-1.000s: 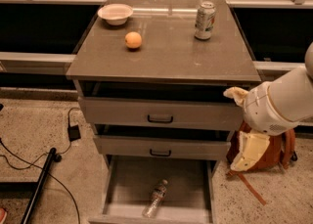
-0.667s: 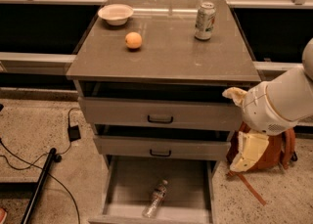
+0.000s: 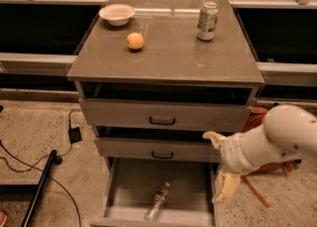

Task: Pick water bottle from bottom drawer and place on counter

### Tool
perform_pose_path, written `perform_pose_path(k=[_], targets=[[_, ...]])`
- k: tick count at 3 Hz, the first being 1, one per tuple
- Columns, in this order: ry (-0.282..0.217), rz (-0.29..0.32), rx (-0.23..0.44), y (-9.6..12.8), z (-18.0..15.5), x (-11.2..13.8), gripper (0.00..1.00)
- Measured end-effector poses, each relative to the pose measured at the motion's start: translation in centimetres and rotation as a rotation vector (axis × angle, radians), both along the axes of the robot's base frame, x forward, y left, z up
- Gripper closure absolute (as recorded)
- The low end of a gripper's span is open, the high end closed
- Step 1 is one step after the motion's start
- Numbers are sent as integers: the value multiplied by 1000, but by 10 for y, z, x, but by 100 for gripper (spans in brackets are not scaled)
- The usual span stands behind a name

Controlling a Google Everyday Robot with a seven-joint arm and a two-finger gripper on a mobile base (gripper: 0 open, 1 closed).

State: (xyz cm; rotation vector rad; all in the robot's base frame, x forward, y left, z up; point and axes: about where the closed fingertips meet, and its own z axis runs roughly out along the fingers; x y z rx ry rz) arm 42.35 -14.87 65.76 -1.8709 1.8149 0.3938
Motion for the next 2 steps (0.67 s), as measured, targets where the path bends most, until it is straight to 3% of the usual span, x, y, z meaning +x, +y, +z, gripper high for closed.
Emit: perform_pose_path(k=[1, 2], targets=[[-20, 92, 48, -1, -53, 2, 0], [-26, 119, 54, 1, -60, 0, 0]])
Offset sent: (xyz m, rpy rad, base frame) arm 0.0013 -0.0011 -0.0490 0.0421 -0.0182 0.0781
